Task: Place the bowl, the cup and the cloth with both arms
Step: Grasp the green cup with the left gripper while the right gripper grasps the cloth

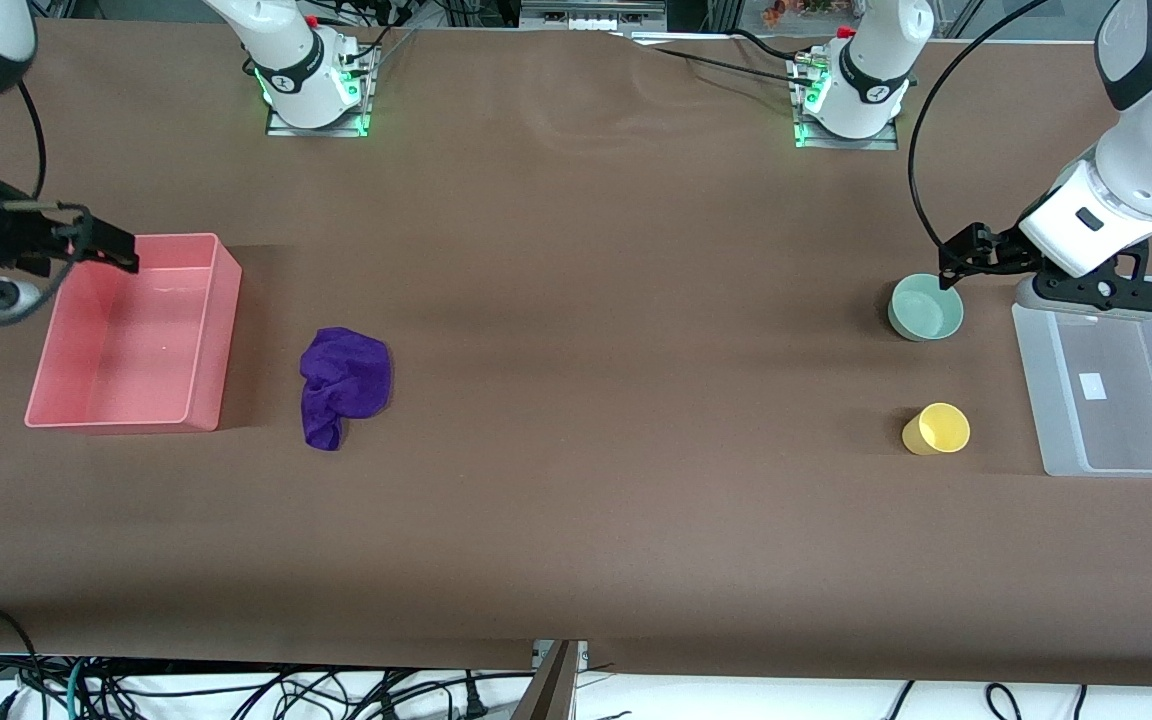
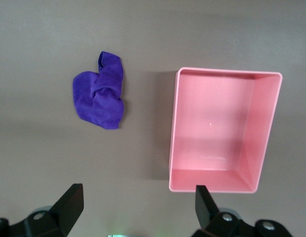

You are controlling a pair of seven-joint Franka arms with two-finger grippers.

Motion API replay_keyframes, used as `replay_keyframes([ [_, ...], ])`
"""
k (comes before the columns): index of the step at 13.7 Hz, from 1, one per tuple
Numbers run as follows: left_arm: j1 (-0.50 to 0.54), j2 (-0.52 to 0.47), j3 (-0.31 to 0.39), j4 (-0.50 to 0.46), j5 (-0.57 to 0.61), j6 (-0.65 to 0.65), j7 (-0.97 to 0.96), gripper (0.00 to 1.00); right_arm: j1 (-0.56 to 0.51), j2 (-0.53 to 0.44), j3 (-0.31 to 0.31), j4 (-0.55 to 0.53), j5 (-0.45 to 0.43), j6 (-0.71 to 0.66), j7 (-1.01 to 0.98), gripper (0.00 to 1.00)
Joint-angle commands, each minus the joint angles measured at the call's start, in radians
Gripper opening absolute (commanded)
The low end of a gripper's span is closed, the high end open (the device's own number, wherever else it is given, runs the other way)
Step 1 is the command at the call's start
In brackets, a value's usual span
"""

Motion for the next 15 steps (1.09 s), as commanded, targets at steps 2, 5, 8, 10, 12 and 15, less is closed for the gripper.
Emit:
replay_keyframes([
  [2,-0.007,-0.012,0.007,0.003,0.012,-0.020,-0.011,1.00,0.001,0.116,0.012,-0.038,-0.007,0.094,-0.009,1.00],
  [5,-0.005,-0.006,0.009,-0.011,0.018,-0.104,-0.004,1.00,0.001,0.142,0.023,-0.178,-0.004,0.267,-0.008,1.00],
  [8,0.017,0.057,0.006,-0.036,0.097,-0.198,0.053,1.00,0.006,0.199,0.037,-0.301,-0.003,0.473,0.006,1.00],
  [10,0.050,0.057,0.006,-0.130,0.102,-0.086,0.163,1.00,0.009,0.214,0.052,-0.397,-0.001,0.606,0.008,1.00],
  [12,0.115,0.072,0.006,-0.230,0.104,0.086,0.364,1.00,0.009,0.231,0.052,-0.494,0.000,0.757,0.008,1.00],
  [15,0.163,0.121,0.006,-0.315,0.104,0.272,0.605,1.00,0.009,0.259,0.052,-0.566,0.003,0.900,0.008,1.00],
])
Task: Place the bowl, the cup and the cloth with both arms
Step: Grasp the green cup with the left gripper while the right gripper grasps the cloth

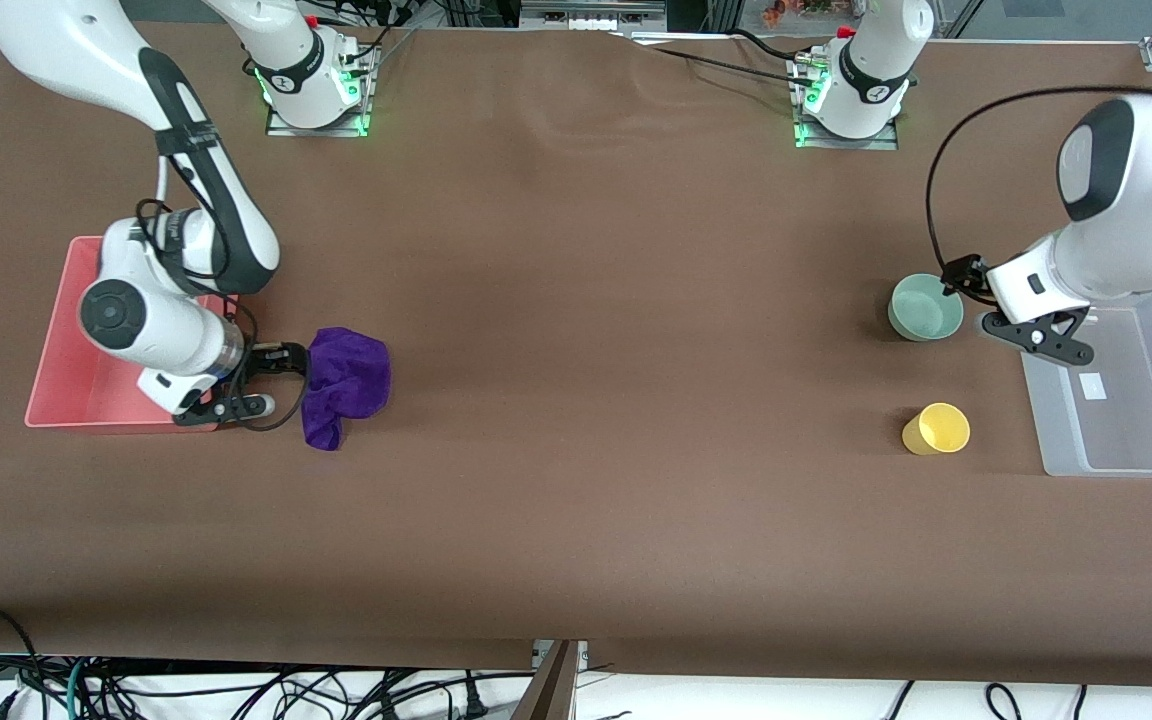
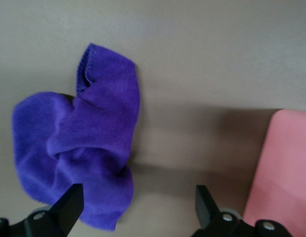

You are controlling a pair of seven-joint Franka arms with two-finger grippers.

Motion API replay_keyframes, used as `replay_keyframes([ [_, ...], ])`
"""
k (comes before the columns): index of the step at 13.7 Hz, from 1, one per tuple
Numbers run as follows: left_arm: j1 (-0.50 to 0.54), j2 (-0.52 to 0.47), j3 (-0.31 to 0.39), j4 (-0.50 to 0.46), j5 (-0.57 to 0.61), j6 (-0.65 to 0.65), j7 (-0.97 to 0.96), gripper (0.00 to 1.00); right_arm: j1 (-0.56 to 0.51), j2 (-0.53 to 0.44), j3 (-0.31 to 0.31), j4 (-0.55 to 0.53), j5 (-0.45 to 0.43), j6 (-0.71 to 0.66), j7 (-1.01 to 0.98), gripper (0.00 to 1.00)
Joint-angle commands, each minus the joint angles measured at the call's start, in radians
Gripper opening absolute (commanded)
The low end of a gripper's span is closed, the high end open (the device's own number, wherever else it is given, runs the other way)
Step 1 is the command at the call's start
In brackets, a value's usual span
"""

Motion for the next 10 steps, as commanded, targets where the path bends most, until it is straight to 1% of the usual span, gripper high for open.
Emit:
replay_keyframes([
  [1,0.033,0.024,-0.006,-0.089,0.013,0.157,0.180,1.00,-0.003,0.007,0.006,-0.057,0.003,0.105,0.006,1.00],
  [3,0.065,0.035,-0.006,-0.184,0.012,0.304,0.306,1.00,0.011,0.027,0.006,-0.054,0.003,0.151,0.006,1.00],
  [4,0.069,0.052,-0.006,-0.227,0.012,0.381,0.334,1.00,0.017,0.032,0.006,-0.050,0.003,0.163,0.006,1.00],
  [5,0.078,0.083,-0.006,-0.244,0.013,0.428,0.364,0.99,0.021,0.038,0.008,-0.046,0.003,0.165,0.008,1.00],
  [8,0.130,0.184,-0.006,-0.249,0.013,0.534,0.493,0.97,0.021,0.036,0.020,-0.024,0.005,0.163,0.009,1.00],
  [9,0.148,0.218,-0.006,-0.249,0.013,0.551,0.506,0.88,0.023,0.036,0.023,-0.015,0.024,0.162,0.009,1.00],
  [10,0.154,0.232,-0.008,-0.249,0.013,0.559,0.507,0.66,0.023,0.038,0.031,-0.006,0.064,0.162,0.008,1.00],
])
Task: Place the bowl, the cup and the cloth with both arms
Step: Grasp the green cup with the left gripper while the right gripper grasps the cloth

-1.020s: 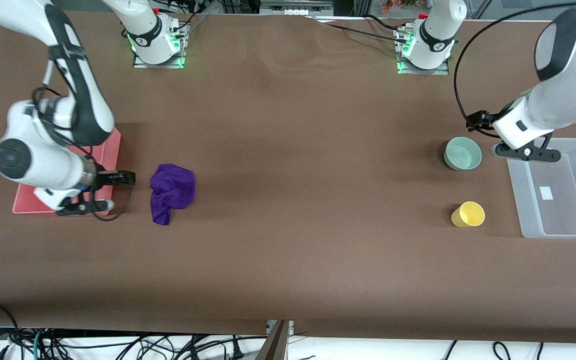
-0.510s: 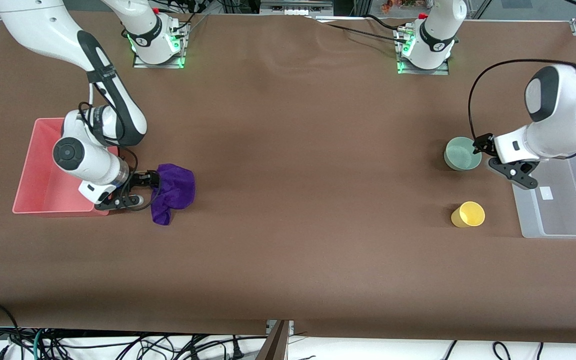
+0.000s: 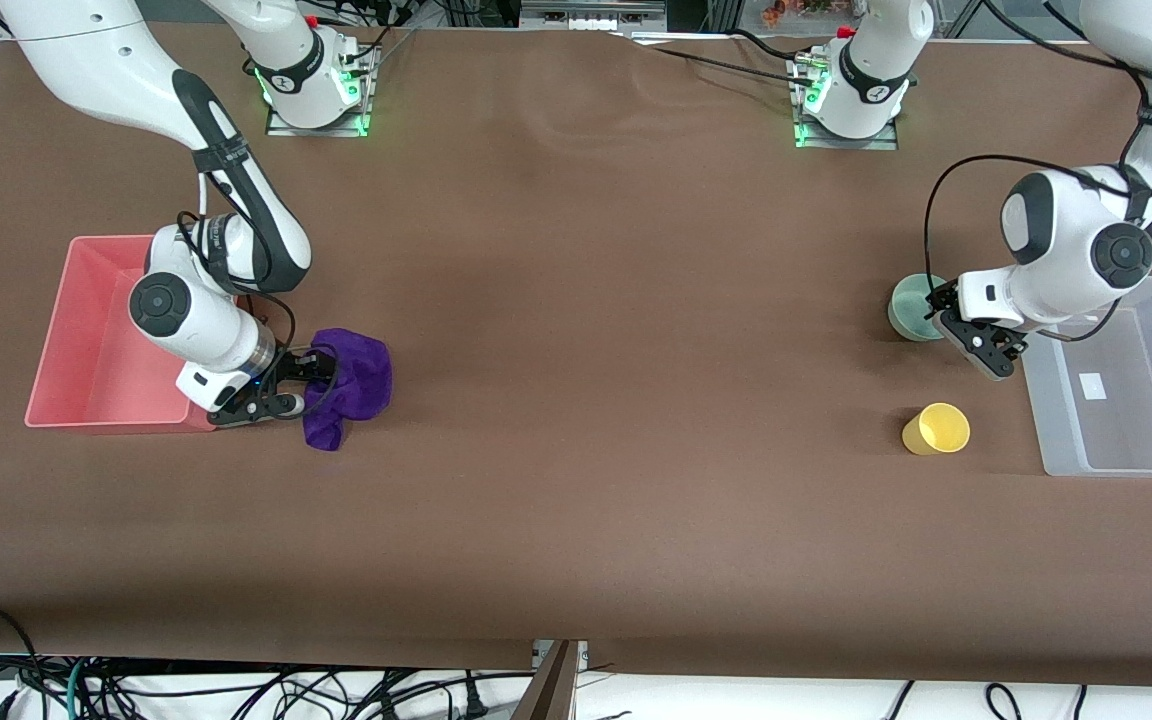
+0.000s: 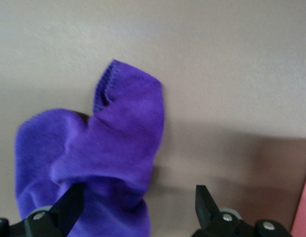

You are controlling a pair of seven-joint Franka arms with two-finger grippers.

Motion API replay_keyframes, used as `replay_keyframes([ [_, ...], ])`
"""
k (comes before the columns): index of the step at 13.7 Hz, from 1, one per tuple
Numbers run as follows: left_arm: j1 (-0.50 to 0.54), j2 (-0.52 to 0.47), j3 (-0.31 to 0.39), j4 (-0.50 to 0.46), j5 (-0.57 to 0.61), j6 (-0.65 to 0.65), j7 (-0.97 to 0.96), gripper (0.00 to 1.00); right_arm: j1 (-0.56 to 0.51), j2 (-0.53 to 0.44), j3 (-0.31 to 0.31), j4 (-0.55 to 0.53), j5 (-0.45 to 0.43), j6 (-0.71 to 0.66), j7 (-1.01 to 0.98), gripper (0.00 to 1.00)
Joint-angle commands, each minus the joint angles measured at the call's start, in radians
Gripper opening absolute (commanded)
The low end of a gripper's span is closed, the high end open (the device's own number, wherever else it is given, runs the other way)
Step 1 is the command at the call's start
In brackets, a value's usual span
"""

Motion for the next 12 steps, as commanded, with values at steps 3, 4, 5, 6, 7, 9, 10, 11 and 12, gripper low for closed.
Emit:
replay_keyframes([
  [3,0.028,0.053,-0.009,0.007,0.013,0.029,0.041,0.00,0.007,0.023,0.026,0.037,0.080,0.005,0.005,1.00],
  [4,0.028,0.053,-0.009,0.007,0.013,0.027,0.041,0.00,0.008,0.035,0.028,0.036,0.081,0.016,0.006,1.00],
  [5,0.028,0.051,-0.011,0.007,0.013,0.023,0.042,0.00,0.010,0.042,0.028,0.033,0.085,0.031,0.005,1.00],
  [6,0.028,0.044,-0.011,0.010,0.013,0.015,0.045,0.00,0.011,0.056,0.028,0.031,0.085,0.040,0.005,1.00],
  [7,0.026,0.029,-0.012,0.016,0.013,-0.003,0.062,0.00,0.012,0.067,0.026,0.031,0.085,0.046,0.005,1.00],
  [9,0.026,-0.036,-0.015,0.036,0.012,-0.097,0.064,0.00,0.015,0.085,0.026,0.028,0.083,0.046,0.000,1.00],
  [10,0.026,-0.062,-0.015,0.066,0.012,-0.158,0.065,0.00,0.016,0.089,0.026,0.030,0.082,0.048,-0.012,0.93],
  [11,0.026,-0.074,-0.015,0.121,0.012,-0.245,0.067,0.00,0.016,0.087,0.026,0.030,0.081,0.046,-0.011,0.50],
  [12,0.028,-0.074,-0.014,0.201,0.012,-0.340,0.071,0.00,0.016,0.087,0.026,0.031,0.083,0.040,0.001,0.04],
])
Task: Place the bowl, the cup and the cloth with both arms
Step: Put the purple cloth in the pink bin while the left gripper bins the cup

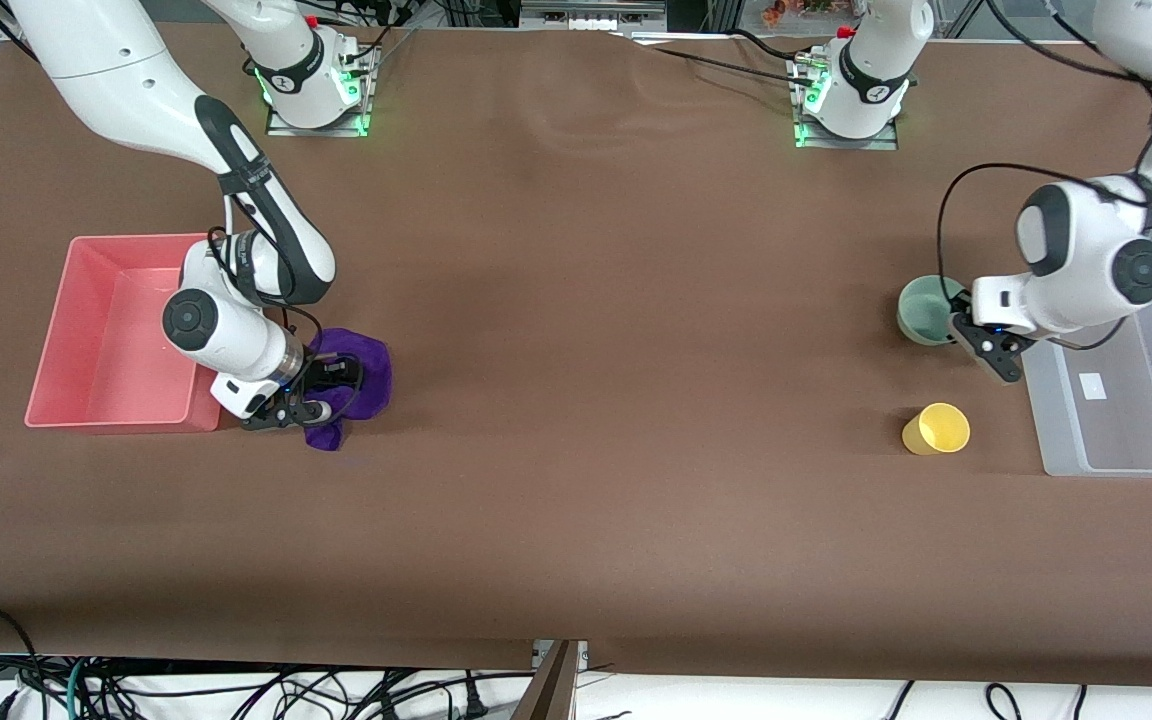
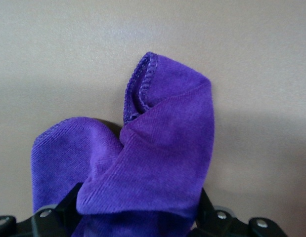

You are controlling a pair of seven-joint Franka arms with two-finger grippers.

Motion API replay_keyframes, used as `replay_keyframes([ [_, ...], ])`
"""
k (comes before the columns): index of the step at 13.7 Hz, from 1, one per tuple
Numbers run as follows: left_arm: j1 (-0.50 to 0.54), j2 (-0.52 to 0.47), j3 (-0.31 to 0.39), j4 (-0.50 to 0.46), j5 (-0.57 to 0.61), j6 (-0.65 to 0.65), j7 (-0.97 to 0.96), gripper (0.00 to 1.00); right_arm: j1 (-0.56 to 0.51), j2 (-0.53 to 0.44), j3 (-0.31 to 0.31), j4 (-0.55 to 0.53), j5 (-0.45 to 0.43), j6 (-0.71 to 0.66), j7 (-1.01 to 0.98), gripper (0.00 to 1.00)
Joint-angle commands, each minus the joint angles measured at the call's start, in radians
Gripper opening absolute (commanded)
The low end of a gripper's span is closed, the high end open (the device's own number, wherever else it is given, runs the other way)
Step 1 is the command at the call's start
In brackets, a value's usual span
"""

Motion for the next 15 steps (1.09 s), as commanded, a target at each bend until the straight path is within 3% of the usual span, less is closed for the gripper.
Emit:
replay_keyframes([
  [1,0.009,-0.034,-0.001,0.186,0.012,-0.239,0.041,0.00,0.004,-0.005,0.001,0.014,0.018,-0.006,0.002,0.00],
  [4,0.068,0.017,0.012,0.378,0.013,-0.329,0.133,0.00,0.004,-0.051,-0.001,0.036,0.018,-0.053,-0.004,0.00],
  [6,0.137,0.101,0.013,0.481,0.013,-0.326,0.227,0.00,0.001,-0.094,-0.007,0.143,0.016,-0.269,-0.006,0.00],
  [8,0.211,0.222,0.013,0.598,0.013,-0.324,0.310,0.00,-0.009,-0.132,-0.030,0.293,0.004,-0.569,-0.013,0.00],
  [11,0.297,0.360,0.013,0.681,0.007,-0.311,0.387,0.00,-0.009,-0.159,-0.144,0.486,-0.017,-0.967,-0.116,0.00],
  [13,0.331,0.406,0.013,0.684,0.007,-0.247,0.413,0.00,-0.010,-0.169,-0.267,0.502,-0.040,-1.055,-0.292,0.00],
  [15,0.354,0.442,0.012,0.675,0.004,-0.185,0.424,0.00,-0.010,-0.157,-0.390,0.473,-0.040,-1.054,-0.447,0.00],
])
